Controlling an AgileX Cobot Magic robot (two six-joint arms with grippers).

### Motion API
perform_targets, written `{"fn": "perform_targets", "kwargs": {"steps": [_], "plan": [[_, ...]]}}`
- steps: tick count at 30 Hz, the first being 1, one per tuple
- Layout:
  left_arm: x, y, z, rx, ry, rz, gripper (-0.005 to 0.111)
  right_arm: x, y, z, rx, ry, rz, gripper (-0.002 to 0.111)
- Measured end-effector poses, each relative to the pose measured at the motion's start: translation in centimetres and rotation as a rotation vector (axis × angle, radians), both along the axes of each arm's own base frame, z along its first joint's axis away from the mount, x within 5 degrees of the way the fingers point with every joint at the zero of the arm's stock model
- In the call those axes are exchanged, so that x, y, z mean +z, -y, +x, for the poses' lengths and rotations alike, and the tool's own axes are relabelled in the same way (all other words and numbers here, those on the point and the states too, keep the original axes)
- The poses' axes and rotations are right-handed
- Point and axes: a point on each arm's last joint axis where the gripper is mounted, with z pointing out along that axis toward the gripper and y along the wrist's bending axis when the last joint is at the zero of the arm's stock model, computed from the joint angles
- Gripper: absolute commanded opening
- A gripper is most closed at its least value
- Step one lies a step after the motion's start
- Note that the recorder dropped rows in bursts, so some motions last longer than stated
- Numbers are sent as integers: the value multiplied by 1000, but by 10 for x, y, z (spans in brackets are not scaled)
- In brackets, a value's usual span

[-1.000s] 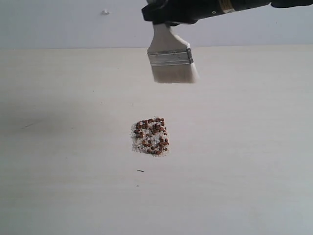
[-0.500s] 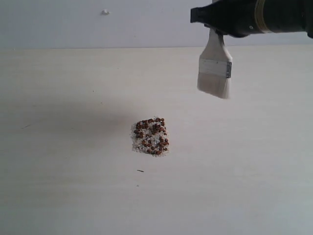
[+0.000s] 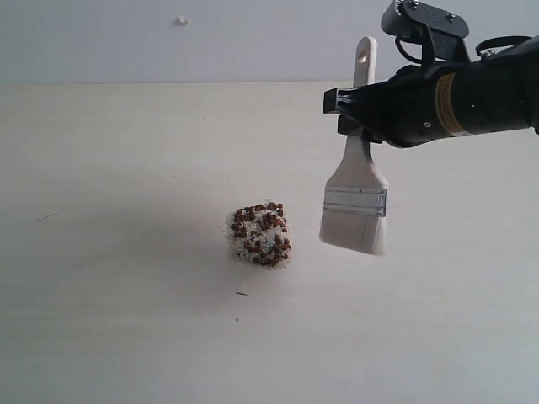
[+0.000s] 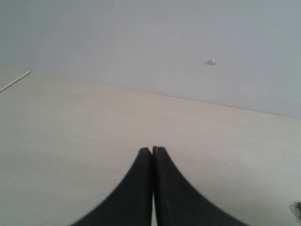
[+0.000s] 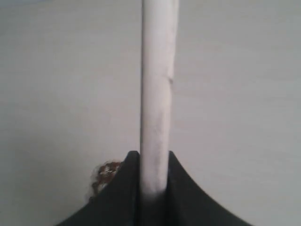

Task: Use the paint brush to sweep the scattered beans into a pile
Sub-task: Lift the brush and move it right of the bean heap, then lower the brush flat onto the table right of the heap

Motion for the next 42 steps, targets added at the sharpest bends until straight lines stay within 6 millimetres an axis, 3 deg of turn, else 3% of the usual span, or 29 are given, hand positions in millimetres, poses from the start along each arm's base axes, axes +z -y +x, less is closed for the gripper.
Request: {"fn": "perform_targets", "kwargs": {"steps": [13,15,20,24,28,32,37,42], "plan": [[0,0,0,0,0,0,0,0,3,2,-34,12,-16,0],[0,0,0,0,0,0,0,0,14,7,-72,14,-20,0],[0,0,0,0,0,0,0,0,61,21,-188,45,-78,0],[0,0,0,0,0,0,0,1,70,24,-52,128,-214,0],[0,0,0,0,0,0,0,3,46,50,159,91,-25,0],[0,0,0,0,0,0,0,-18,50,80,194,-75,210,0],[0,0,0,0,0,0,0,-40,58,83,232,-200,333,0],[0,0,0,0,0,0,0,-43,52,75,320,-273,428,0]]}}
